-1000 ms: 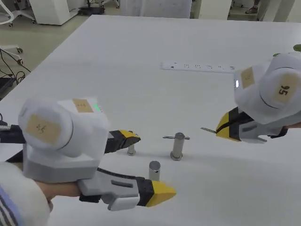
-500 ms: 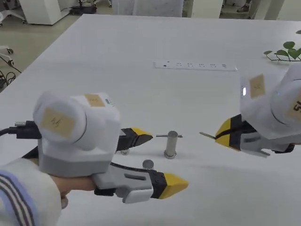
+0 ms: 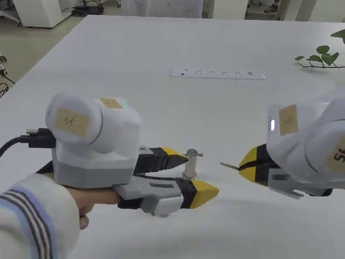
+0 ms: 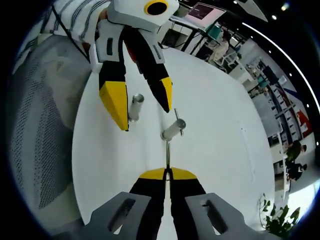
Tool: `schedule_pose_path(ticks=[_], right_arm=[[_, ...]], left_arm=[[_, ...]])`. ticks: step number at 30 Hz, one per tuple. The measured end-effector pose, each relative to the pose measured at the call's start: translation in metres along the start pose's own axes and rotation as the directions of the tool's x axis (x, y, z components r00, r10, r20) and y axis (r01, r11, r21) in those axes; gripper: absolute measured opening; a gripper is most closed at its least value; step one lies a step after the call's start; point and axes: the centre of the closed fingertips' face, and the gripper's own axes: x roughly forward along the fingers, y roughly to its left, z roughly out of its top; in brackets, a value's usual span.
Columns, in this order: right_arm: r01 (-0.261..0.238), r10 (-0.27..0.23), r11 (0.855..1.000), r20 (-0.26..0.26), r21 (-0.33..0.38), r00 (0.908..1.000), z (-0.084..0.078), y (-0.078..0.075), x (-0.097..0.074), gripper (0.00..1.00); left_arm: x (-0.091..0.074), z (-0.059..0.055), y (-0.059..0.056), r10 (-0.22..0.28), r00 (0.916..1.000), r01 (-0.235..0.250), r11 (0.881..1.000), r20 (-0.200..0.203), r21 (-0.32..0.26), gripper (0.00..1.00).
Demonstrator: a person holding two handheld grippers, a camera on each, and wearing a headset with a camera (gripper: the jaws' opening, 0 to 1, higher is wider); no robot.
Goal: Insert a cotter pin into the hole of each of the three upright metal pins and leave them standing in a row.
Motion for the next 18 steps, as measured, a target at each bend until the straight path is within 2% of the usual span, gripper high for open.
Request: schedule_pose_path(ticks=[4,10,18], right_arm=[[0.002,-0.002,1.0,0.0,-0.002,1.0,0.0,0.003,0.0,0.03],[0.01,-0.01,1.0,0.002,-0.013,0.9999,0.002,0.007,0.0,0.03],[0.023,-0.022,0.999,0.003,-0.034,0.9997,0.006,0.013,0.0,0.03]], left_arm=[[0.003,0.003,0.001,0.003,1.0,-0.003,1.0,0.001,-0.017,0.38],[0.009,0.004,-0.005,-0.037,0.9992,0.035,0.997,-0.017,-0.064,0.26],[0.017,0.001,-0.008,-0.059,0.9972,0.053,0.991,-0.046,-0.122,0.23]])
